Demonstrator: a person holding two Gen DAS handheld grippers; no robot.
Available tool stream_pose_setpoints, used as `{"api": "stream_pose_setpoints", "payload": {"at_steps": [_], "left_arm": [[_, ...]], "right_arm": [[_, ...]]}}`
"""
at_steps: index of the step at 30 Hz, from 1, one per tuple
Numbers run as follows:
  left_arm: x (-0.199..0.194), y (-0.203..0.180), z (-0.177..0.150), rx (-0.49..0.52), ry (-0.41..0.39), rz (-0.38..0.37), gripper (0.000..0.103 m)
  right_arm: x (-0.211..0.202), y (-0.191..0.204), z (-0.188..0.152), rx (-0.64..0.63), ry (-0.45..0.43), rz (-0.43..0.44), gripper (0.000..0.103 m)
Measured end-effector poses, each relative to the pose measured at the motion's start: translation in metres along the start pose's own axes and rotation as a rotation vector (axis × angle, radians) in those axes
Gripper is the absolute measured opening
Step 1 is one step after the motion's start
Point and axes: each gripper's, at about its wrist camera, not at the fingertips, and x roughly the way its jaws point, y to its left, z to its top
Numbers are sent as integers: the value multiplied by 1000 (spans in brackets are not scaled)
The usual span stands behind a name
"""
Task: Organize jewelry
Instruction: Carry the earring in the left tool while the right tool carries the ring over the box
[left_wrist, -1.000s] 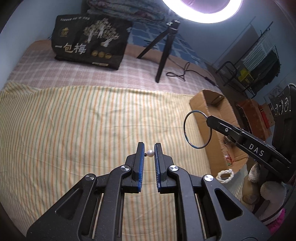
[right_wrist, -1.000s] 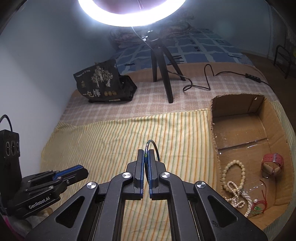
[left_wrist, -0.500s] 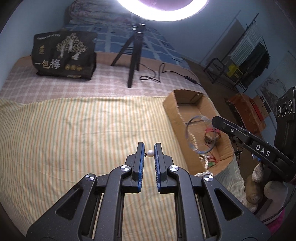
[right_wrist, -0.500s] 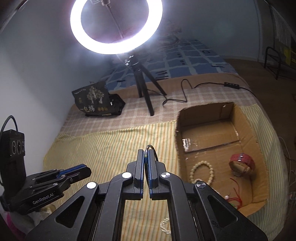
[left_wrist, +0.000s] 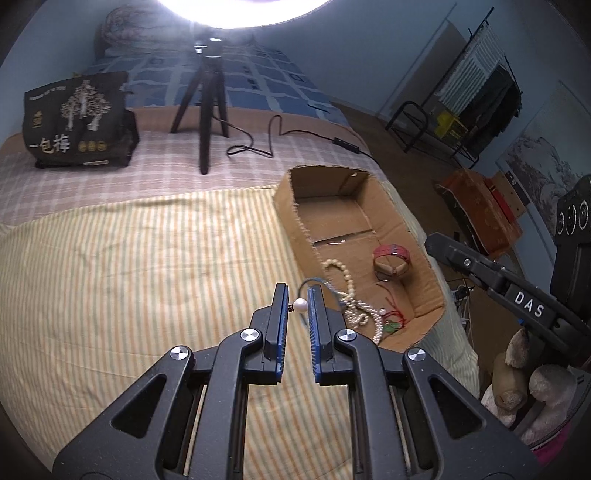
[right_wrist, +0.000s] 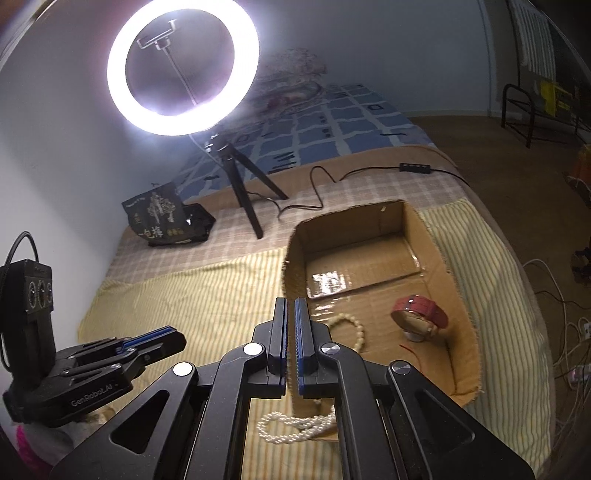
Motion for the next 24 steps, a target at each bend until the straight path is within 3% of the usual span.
{"api": "stream_pose_setpoints", "payload": {"at_steps": [16,24], "left_arm": [[47,-58,9,57,29,-45,9],[62,-74,12,91,18,-18,9]], "right_arm": [[-17,-57,-2,88,-17,-57,2],[-20,-79,-3,121,-17,-79,2]]}}
